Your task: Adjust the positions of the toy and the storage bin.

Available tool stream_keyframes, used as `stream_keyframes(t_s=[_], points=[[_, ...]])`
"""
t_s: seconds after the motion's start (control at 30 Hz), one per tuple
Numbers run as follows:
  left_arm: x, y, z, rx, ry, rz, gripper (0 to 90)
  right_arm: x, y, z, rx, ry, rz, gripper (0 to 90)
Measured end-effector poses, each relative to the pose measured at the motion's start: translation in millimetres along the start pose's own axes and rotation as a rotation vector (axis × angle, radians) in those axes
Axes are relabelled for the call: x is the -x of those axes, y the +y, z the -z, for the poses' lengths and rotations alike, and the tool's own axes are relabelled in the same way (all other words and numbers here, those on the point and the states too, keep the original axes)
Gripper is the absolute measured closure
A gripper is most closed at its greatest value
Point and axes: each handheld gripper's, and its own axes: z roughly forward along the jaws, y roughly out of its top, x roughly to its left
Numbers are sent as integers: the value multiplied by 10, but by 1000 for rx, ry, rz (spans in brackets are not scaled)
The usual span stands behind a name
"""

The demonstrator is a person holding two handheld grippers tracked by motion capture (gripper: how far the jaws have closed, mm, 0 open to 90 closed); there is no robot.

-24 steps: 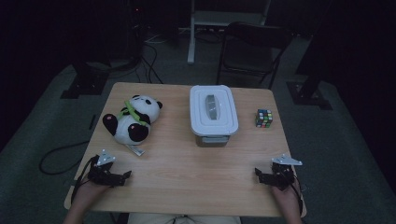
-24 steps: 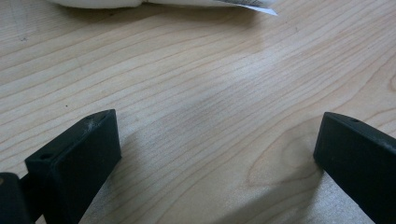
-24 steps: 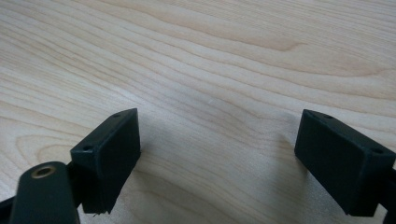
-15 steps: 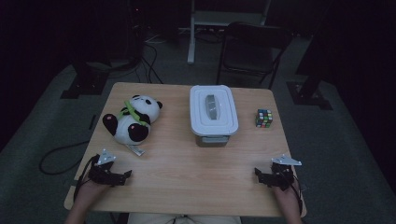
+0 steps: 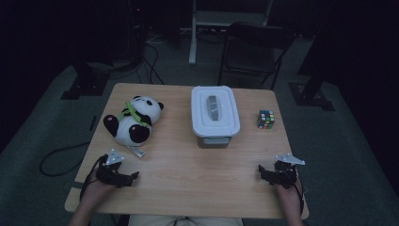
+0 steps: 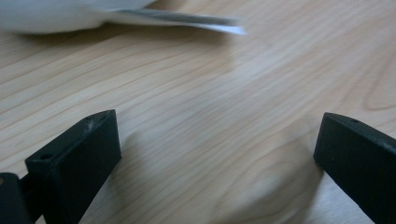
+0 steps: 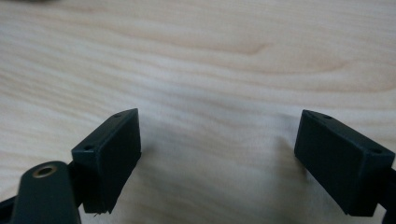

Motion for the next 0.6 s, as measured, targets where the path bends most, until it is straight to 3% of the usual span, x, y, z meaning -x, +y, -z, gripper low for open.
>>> stream_keyframes(t_s=[0.27, 0.47, 0.53, 0.57, 0.6], points=[[152, 240, -122, 28, -52, -7, 11, 9, 260, -3, 58, 14, 4, 142], [254, 469, -221, 51, -81, -37, 11, -34, 478, -56, 83, 20, 37, 142], [254, 469, -221, 51, -81, -37, 11, -38, 510, -74, 88, 21, 35, 142], [294, 612, -272, 59, -93, -61, 11, -48, 565, -123, 92, 35, 30, 142], [294, 612, -272, 59, -93, -61, 11, -48, 565, -123, 92, 35, 30, 142]])
